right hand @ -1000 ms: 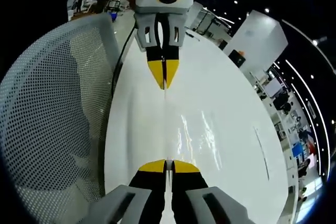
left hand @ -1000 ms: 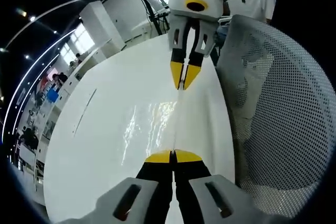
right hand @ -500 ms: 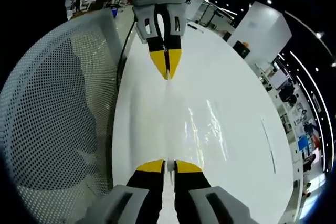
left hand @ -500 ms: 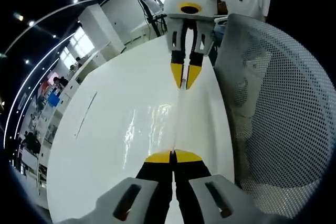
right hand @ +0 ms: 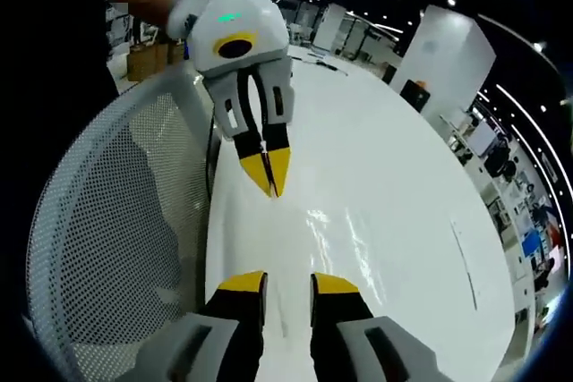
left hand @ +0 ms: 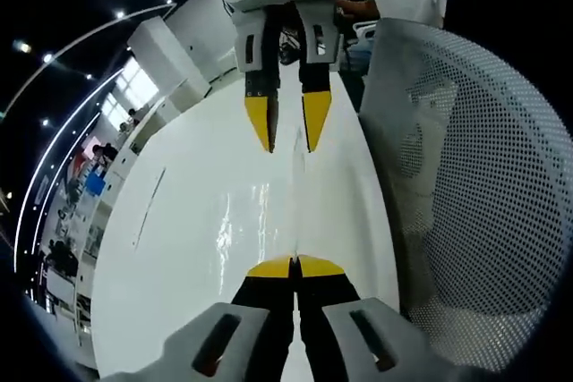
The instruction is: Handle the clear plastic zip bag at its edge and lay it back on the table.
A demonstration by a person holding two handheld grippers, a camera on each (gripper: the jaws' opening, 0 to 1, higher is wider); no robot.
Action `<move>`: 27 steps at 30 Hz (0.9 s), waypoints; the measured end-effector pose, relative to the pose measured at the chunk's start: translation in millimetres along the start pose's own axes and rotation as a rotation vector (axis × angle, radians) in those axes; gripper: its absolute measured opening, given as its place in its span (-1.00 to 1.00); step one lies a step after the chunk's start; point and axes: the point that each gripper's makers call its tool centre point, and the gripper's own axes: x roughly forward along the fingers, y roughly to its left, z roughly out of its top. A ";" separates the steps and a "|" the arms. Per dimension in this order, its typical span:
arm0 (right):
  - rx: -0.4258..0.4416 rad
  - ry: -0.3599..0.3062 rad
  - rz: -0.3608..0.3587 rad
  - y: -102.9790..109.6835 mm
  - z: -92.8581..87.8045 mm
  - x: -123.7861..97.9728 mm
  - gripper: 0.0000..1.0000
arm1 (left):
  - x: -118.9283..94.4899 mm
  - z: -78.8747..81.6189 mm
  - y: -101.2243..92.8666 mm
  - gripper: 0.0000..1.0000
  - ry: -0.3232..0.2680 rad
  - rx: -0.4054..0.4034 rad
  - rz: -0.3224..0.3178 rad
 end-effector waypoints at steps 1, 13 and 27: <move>-0.001 -0.001 -0.001 -0.5 0.6 0.7 -0.72 | -0.2 0.5 -0.1 -1.00 0.000 0.002 0.000; 0.008 0.013 0.023 2.1 -6.5 19.7 -0.84 | -1.3 5.5 0.3 -1.00 -0.012 0.010 0.010; 0.222 -0.009 0.107 -6.2 -3.7 23.2 -1.00 | -8.2 15.9 25.2 -0.92 -0.040 0.035 0.076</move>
